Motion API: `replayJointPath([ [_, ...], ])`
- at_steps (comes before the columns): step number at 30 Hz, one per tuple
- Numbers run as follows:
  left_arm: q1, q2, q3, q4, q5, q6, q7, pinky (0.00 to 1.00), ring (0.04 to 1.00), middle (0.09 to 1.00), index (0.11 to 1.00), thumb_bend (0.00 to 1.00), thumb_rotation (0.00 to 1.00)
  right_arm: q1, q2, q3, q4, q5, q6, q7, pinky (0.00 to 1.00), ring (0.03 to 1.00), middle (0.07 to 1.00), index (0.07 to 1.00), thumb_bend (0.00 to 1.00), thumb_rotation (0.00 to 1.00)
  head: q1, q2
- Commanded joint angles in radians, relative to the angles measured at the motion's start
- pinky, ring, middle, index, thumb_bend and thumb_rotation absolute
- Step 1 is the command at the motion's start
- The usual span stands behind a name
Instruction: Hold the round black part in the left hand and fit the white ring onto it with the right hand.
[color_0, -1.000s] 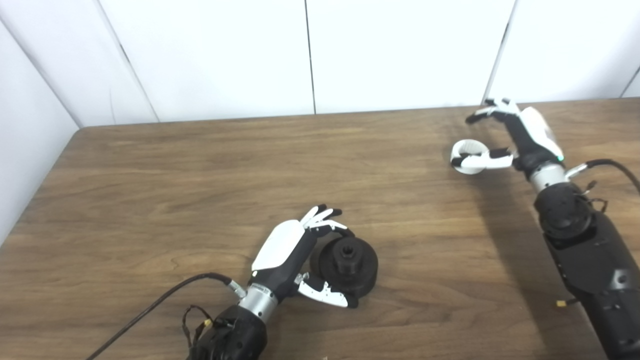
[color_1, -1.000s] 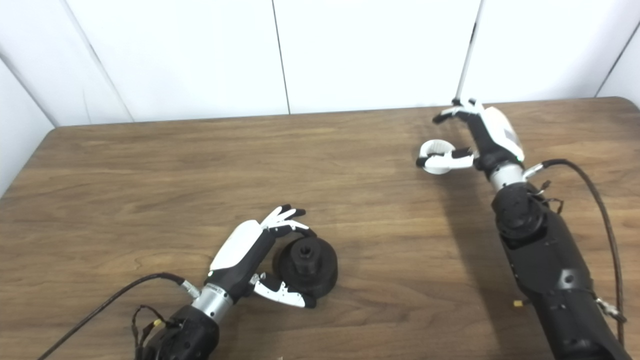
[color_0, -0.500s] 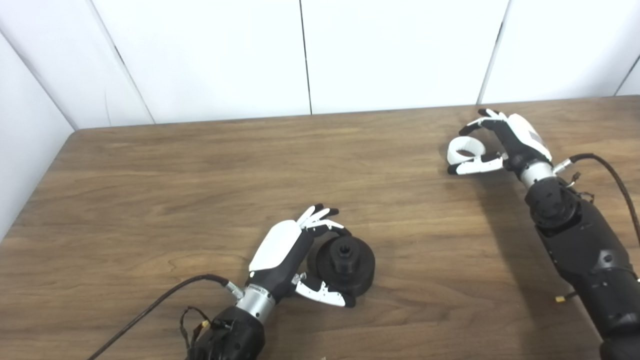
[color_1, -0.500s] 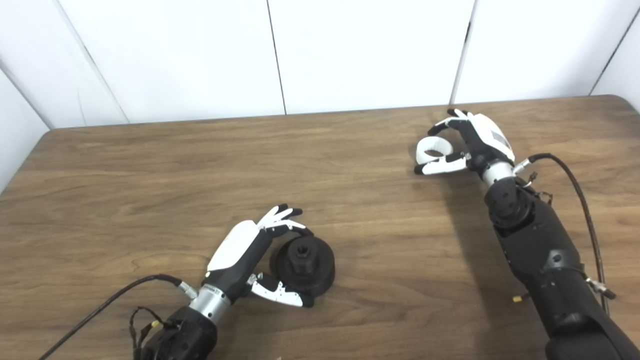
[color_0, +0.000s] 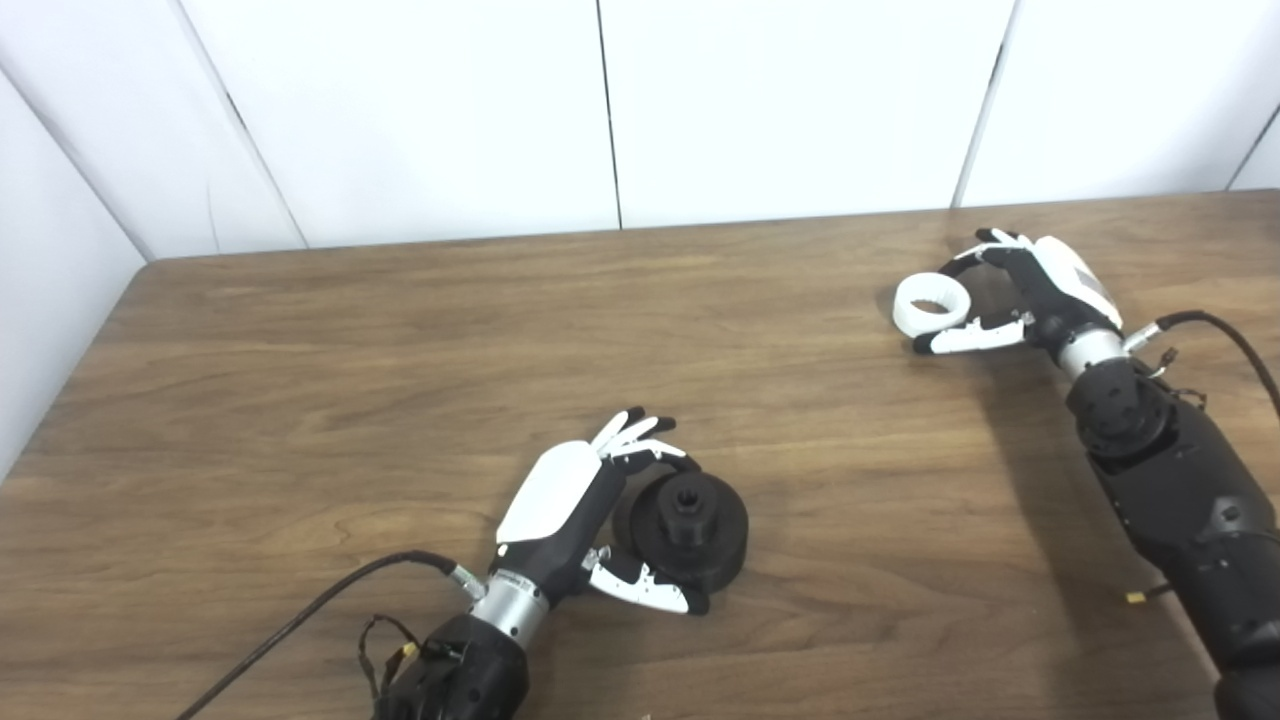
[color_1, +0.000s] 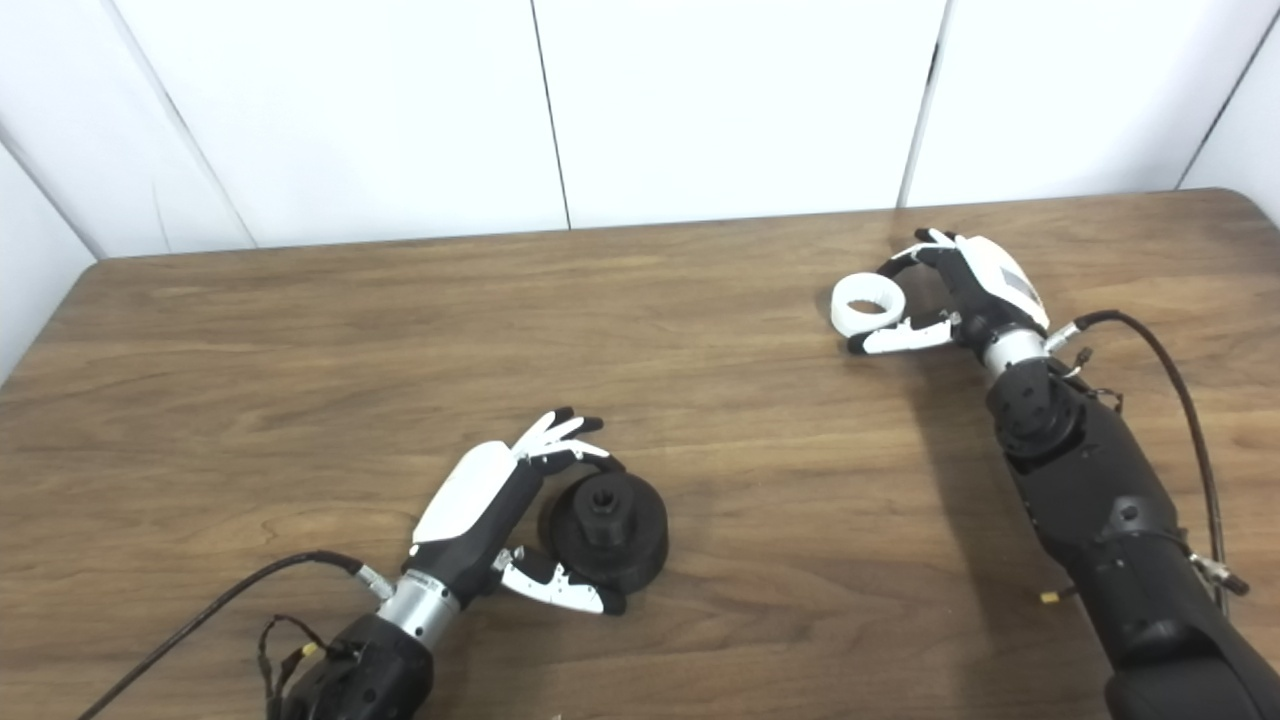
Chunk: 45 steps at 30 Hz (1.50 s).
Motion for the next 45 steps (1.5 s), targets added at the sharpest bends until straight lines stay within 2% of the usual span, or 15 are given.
replayJointPath([
  [1,0.016,0.018,0.007,0.015,0.018,0.019,-0.013,0.88,0.987,0.919,0.642,0.93,0.18,-0.053,-0.012,-0.006,-0.018,0.004,-0.031,-0.027,1.0,1.0,0.941,0.673,0.97,0.29,-0.001,0.001],
  [12,0.015,0.016,0.011,0.016,0.02,0.015,-0.015,0.88,0.991,0.921,0.642,0.93,0.18,-0.048,-0.005,-0.016,-0.001,0.027,-0.069,-0.065,0.96,0.997,0.907,0.587,0.89,0.22,0.001,0.003],
  [13,0.015,0.015,0.011,0.016,0.021,0.016,-0.015,0.88,0.991,0.921,0.642,0.93,0.18,-0.048,-0.004,-0.018,0.002,0.03,-0.076,-0.07,0.96,0.995,0.904,0.565,0.81,0.2,0.001,0.003],
  [14,0.016,0.015,0.011,0.015,0.02,0.016,-0.015,0.88,0.991,0.922,0.642,0.93,0.18,-0.048,-0.004,-0.018,0.004,0.031,-0.081,-0.075,0.96,0.994,0.902,0.529,0.67,0.17,0.001,0.003],
  [15,0.016,0.014,0.013,0.016,0.017,0.015,-0.014,0.88,0.991,0.921,0.642,0.93,0.18,-0.048,-0.003,-0.018,0.005,0.032,-0.083,-0.078,0.96,0.992,0.9,0.51,0.6,0.16,0.002,0.004],
  [17,0.017,0.012,0.014,0.017,0.013,0.017,-0.015,0.88,0.994,0.922,0.642,0.93,0.17,-0.048,-0.003,-0.017,0.007,0.033,-0.088,-0.082,0.96,0.99,0.897,0.496,0.55,0.15,0.001,0.005],
  [32,0.023,0.003,0.014,0.016,0.024,0.026,-0.014,0.88,0.994,0.925,0.644,0.93,0.16,-0.04,0.008,-0.023,0.02,0.058,-0.122,-0.111,0.93,0.964,0.868,0.488,0.53,0.15,0.007,0.006],
  [35,0.024,0.0,0.017,0.017,0.015,0.024,-0.012,0.88,0.994,0.925,0.643,0.93,0.15,-0.028,0.004,-0.022,-0.009,0.059,-0.112,-0.1,0.92,0.96,0.868,0.488,0.53,0.15,0.011,0.007],
  [38,0.023,-0.001,0.016,0.018,0.021,0.02,-0.01,0.87,0.994,0.923,0.643,0.94,0.16,-0.002,-0.008,-0.016,-0.084,0.065,-0.079,-0.05,0.92,0.954,0.865,0.489,0.53,0.15,0.013,0.009],
  [45,0.025,-0.004,0.012,0.018,0.035,0.026,-0.011,0.88,0.99,0.92,0.642,0.93,0.18,0.099,-0.042,-0.015,-0.404,0.08,0.03,0.121,0.9,0.937,0.864,0.49,0.52,0.15,0.007,0.011],
])
